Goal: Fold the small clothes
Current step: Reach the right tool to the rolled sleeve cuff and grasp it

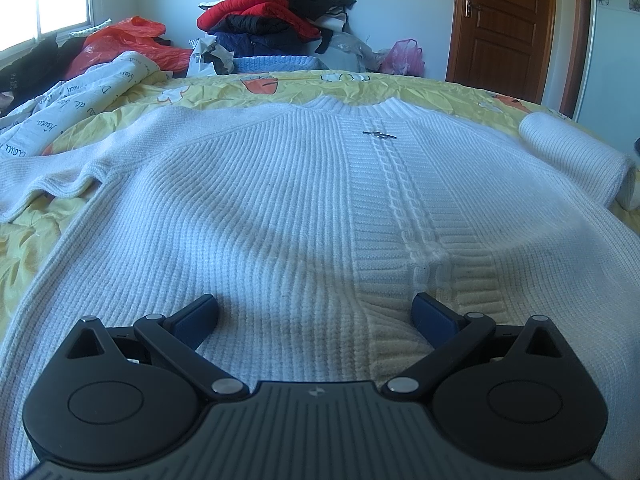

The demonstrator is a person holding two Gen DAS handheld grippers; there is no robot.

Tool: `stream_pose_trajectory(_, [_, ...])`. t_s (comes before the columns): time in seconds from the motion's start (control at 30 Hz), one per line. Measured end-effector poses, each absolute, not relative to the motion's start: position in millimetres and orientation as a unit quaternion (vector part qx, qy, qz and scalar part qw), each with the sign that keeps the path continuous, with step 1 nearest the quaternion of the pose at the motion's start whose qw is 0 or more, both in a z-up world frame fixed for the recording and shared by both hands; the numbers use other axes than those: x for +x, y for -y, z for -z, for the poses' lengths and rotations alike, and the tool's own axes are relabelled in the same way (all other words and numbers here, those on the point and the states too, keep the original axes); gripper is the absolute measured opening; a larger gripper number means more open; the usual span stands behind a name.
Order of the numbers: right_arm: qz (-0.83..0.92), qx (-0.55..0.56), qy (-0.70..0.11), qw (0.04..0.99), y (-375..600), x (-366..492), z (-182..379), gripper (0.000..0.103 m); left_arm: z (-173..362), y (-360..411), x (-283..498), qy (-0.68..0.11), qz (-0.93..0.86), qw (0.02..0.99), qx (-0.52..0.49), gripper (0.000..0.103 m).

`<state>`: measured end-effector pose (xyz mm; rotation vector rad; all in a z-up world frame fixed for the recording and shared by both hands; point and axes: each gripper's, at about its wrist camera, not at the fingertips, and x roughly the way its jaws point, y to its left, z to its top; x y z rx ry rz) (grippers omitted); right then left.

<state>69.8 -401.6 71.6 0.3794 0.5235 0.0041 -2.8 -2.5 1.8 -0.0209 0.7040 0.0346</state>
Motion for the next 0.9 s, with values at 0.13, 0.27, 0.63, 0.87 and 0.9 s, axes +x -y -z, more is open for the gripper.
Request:
stream_pose_trajectory(0.13, [0.048,0.376,-0.236,0.894,498.9,93.2,-53.7,0.083,-1.6,2.4,-2.7,-0.345,-0.017,0.938,-0.010,0.103])
stream_pose_trajectory(0.27, [0.081,0.440,-0.238,0.862,545.3,116.6,-31.9,0.072,-1.8,2.7,-2.8,-0.345,-0.017,0.938,-0.010,0.103])
stream_pose_trajectory(0.63, [0.100,0.432,-0.234,0.865,553.3,151.7,2.9,0.043,-1.6,2.4,-2.7,-0.345,-0.017,0.938,-0.010,0.103])
stream_pose_trajectory(0.87, [0.112,0.380,-0.239,0.886,534.7,158.8,-16.8,0.018,-1.7,2.4,-2.8,-0.345,-0.017,0.939,-0.010,0.103])
stream_pose_trajectory(0.9, [0.105,0.375,-0.229,0.892,528.3,157.7,-25.9,0.018,-1.7,2.5,-2.8,-0.345,-0.017,0.939,-0.010,0.103])
